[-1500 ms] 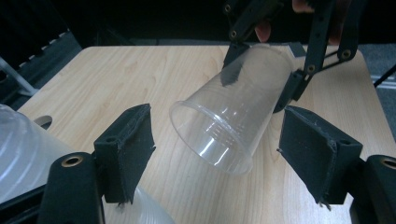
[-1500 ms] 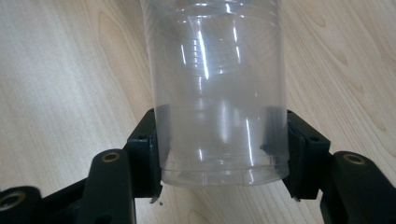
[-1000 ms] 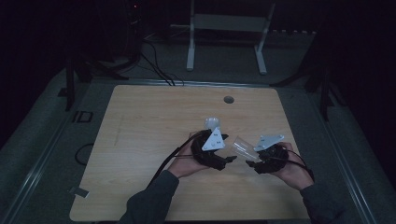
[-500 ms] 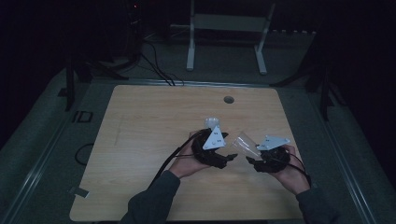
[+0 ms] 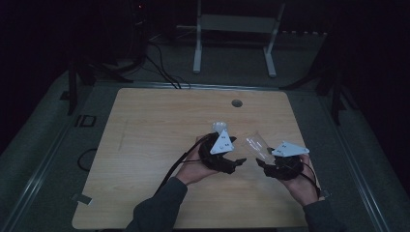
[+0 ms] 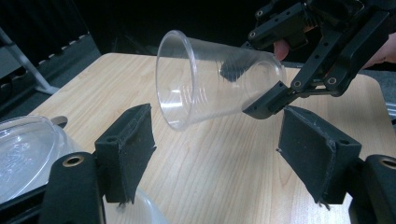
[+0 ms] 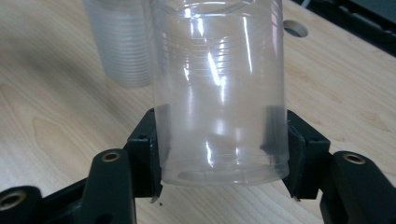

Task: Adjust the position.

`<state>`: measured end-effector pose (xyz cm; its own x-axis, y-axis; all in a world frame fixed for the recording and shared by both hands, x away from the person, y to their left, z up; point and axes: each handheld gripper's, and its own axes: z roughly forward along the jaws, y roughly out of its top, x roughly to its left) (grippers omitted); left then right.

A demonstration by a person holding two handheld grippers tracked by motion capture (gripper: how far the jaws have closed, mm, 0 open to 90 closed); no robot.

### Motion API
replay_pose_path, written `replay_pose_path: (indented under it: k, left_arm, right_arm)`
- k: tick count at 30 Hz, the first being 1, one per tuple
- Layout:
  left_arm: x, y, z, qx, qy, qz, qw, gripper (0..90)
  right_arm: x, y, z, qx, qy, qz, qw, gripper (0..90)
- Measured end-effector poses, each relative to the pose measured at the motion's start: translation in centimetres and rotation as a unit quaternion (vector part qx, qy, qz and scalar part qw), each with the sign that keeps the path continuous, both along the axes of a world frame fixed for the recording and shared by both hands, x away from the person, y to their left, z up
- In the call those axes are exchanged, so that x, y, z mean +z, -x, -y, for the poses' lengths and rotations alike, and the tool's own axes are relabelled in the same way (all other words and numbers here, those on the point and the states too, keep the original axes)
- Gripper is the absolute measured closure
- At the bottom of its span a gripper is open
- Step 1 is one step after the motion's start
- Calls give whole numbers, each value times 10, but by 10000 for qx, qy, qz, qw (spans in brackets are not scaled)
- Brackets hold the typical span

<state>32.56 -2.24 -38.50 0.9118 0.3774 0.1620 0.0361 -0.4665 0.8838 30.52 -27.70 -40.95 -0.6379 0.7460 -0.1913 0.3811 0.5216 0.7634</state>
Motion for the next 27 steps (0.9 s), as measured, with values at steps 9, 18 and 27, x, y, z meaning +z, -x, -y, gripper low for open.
replay_pose_path:
  k: [9,18,27]
  left_arm:
    - [1,0,0,31,39,3,10000,261]
    - [3,-1,-2,94,108,-20,9999,261]
    - [3,-2,-1,124,146,-65,9998,261]
  right_arm:
    - [-3,1,-5,-167,-145,218,9995,417]
    - [-5,4,-6,-314,-372,413,9980,417]
    - [-5,8,-8,-433,-657,699,9944,417]
